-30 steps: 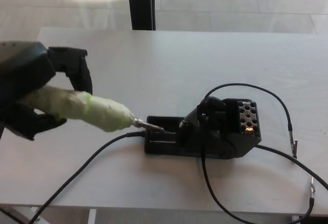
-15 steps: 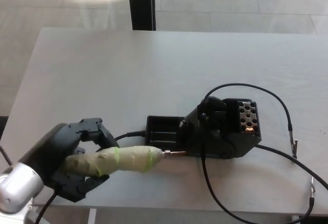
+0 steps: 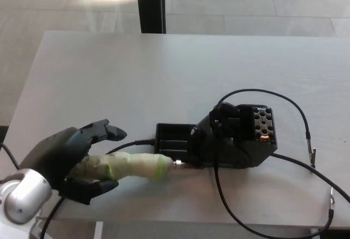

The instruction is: Use the left hand of the robot to grab the soldering gun kept on the middle of the table and pull it out of its base and keep it on the left side of the base

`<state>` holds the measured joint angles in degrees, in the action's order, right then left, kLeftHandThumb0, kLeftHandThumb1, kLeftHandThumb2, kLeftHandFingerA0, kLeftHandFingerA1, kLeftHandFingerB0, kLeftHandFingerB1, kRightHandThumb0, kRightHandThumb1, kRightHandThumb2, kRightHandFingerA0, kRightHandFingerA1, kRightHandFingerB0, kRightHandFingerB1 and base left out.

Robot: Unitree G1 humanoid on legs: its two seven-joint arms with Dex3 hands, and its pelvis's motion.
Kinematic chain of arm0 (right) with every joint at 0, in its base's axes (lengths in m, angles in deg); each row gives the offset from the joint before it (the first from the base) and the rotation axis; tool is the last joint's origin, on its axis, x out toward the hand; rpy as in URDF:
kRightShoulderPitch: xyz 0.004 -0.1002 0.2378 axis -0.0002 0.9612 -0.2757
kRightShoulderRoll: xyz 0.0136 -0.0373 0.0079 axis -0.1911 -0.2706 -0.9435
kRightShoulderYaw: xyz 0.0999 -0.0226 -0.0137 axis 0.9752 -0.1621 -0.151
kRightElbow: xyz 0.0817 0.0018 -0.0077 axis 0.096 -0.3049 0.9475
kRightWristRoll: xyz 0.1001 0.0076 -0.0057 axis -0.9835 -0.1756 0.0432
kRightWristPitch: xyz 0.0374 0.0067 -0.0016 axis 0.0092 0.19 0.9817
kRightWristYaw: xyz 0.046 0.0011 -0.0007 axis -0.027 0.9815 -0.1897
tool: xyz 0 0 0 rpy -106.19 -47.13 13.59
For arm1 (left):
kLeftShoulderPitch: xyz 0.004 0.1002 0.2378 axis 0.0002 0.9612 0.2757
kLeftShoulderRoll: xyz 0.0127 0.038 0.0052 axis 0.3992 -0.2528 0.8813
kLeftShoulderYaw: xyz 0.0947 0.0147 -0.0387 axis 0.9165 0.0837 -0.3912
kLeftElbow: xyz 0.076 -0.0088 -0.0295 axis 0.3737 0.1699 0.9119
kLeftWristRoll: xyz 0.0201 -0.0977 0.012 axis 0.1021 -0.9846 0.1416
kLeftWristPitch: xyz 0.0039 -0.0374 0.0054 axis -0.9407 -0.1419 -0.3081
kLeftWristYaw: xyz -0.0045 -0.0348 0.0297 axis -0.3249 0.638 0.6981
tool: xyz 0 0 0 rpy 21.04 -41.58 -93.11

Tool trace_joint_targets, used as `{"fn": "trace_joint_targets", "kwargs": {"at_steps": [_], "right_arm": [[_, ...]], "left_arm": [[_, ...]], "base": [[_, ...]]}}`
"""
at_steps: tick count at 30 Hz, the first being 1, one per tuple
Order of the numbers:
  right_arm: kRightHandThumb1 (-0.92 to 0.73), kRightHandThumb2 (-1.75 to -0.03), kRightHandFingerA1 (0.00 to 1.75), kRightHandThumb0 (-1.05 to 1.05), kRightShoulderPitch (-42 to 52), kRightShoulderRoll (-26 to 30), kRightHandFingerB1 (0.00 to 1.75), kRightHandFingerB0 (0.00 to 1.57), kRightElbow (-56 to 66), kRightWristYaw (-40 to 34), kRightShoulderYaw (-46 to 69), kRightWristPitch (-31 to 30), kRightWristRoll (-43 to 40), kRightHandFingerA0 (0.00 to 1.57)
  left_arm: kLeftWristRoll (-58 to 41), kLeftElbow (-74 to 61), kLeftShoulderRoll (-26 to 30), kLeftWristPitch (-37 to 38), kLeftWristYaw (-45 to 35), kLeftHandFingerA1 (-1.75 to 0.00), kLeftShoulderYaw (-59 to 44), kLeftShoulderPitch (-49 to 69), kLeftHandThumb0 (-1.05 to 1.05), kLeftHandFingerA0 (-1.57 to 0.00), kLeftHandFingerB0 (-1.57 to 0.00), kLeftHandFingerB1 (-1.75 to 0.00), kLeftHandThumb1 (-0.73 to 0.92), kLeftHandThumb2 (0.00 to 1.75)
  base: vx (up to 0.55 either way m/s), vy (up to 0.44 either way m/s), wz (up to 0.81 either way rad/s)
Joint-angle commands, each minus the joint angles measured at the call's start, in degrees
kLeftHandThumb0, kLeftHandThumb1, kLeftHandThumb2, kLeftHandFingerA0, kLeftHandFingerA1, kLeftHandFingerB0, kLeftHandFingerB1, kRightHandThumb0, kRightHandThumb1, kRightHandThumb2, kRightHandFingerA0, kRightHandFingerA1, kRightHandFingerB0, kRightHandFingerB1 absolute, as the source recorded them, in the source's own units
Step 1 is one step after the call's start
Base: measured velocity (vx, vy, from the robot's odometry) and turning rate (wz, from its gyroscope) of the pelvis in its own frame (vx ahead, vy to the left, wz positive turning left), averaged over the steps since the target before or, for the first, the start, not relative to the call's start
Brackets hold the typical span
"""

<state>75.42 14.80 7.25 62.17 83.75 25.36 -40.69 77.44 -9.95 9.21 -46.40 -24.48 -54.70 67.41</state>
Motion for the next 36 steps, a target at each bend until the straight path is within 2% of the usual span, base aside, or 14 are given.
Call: {"fn": "trace_joint_targets", "kwargs": {"at_steps": [1, 4, 5, 7, 8, 9, 10, 13, 14, 23, 24, 27, 33, 36], "right_arm": [[-0.62, -1.25, 1.31, -1.05, -0.33, 1.54, 1.14, 0.98, 0.8, 0.43, 0.21, 0.16, -0.42, 1.57], [-0.75, -0.86, 1.21, -1.05, -0.25, 1.56, 1.18, 0.95, 0.69, 0.8, 0.44, 0.67, -0.66, 1.57], [-0.62, -1.25, 1.32, -1.05, -0.39, 1.46, 1.14, 0.95, 0.45, 1.03, 0.76, 0.55, -1.06, 1.57], [-0.62, -1.25, 1.32, -1.05, -0.4, 1.26, 1.14, 0.95, 0.3, 1.18, 0.91, 0.7, -1.23, 1.57], [-0.75, -0.86, 1.22, -1.05, -0.41, 1.32, 1.17, 0.97, 0.26, 1.27, 0.84, 0.55, -1.15, 1.57], [-0.59, -1.24, 1.35, -1.05, -0.51, 0.96, 1.13, 0.99, 0.02, 1.6, 1.2, 0.51, -1.65, 1.57], [-0.73, -0.83, 1.21, -1.05, -0.58, 0.8, 1.16, 1.0, -0.15, 1.67, 1.35, 0.53, -1.82, 1.57], [-0.72, -0.86, 1.22, -1.05, 0.06, 0.57, 1.2, 0.95, 1.58, 1.46, 1.43, -0.58, -1.89, 1.57], [-0.6, -1.24, 1.35, -1.05, 0.36, 0.46, 1.17, 0.94, 2.2, 1.22, 1.53, -0.53, -1.92, 1.57], [-0.56, -1.22, 1.33, -1.04, 0.7, 0.47, 1.21, 0.94, 2.25, 1.99, 2.63, -1.44, -2.76, 1.57], [-0.67, -0.87, 1.22, -1.05, 0.66, 0.51, 1.22, 0.86, 2.1, 1.97, 2.64, -1.39, -2.76, 1.57], [-0.57, -1.23, 1.3, -1.05, 0.83, 0.42, 1.18, 0.84, 1.81, 2.29, 2.69, -1.06, -2.84, 1.57], [-0.64, -0.92, 1.21, -1.04, 1.22, 0.19, 1.24, 0.79, 2.08, 2.26, 2.72, -1.61, -2.97, 1.57], [-0.55, -1.23, 1.31, -1.05, 1.44, 0.1, 1.18, 0.83, 2.59, 1.95, 2.69, -1.63, -2.9, 1.57]], "left_arm": [[8.35, 1.42, 5.01, 3.83, 5.16, -0.53, 2.38, 0.22, -0.56, -0.08, -0.21, -0.47, 0.49, 0.83], [10.77, 1.07, 6.91, 4.24, 6.39, -0.23, 3.4, 0.65, -0.81, 0.0, -0.02, -0.21, 0.52, 0.89], [11.86, 0.72, 7.71, 3.93, 6.04, -0.23, 3.98, 0.76, -0.85, 0.0, -0.04, -0.09, 0.55, 0.93], [12.34, 0.24, 8.44, 3.56, 5.42, -0.23, 4.32, 0.67, -0.85, 0.0, -0.04, -0.09, 0.55, 0.93], [11.95, -0.26, 8.87, 3.0, 4.14, -0.2, 4.46, 0.78, -0.92, 0.0, 0.0, 0.0, 0.57, 0.91], [11.56, -0.95, 9.92, 3.51, 3.21, 0.0, 4.32, 1.26, -0.76, 0.0, 0.0, 0.0, 0.69, 0.61], [11.25, -1.41, 10.68, 4.03, 2.76, 0.0, 4.22, 1.59, -0.76, 0.0, 0.0, 0.0, 0.69, 0.61], [10.38, -3.13, 13.01, 5.06, 1.29, 0.0, 3.77, 2.46, -0.78, 0.0, 0.0, 0.0, 0.71, 0.62], [8.18, -4.81, 14.37, 5.62, -0.38, 0.0, 2.41, 3.43, -0.78, 0.0, 0.0, 0.0, 0.72, 0.62], [-6.52, -14.92, 22.41, 7.56, -9.24, -0.2, -14.74, 12.85, -0.9, 0.0, 0.0, 0.0, 0.55, 0.88], [-9.13, -15.16, 22.55, 8.02, -10.05, -0.19, -17.59, 13.97, -0.86, 0.0, 0.0, 0.0, 0.53, 0.85], [-24.95, -13.92, 19.92, 5.97, -16.07, 0.0, -34.51, 17.81, -0.65, 0.0, 0.0, -0.19, 0.61, 0.71], [-33.22, -8.38, 14.85, -3.96, -18.67, 0.0, -55.08, 22.31, -0.8, 0.0, -0.05, -0.16, 0.57, 0.78], [-35.52, 3.16, 12.58, 0.02, -16.56, -0.37, -62.67, 25.07, -0.84, 0.0, -0.04, -0.22, 0.6, 0.96]], "base": [[0.0, 0.0, 0.0], [0.0, 0.0, 0.0], [0.0, 0.0, 0.0], [0.0, 0.0, 0.0], [0.0, 0.0, 0.0], [0.0, 0.0, 0.0], [0.0, 0.0, 0.0], [0.0, 0.0, 0.0], [0.0, 0.0, 0.0], [0.0, 0.0, 0.0], [0.0, 0.0, 0.0], [0.0, 0.0, 0.0], [0.0, 0.0, 0.0], [0.0, 0.0, 0.0]]}}
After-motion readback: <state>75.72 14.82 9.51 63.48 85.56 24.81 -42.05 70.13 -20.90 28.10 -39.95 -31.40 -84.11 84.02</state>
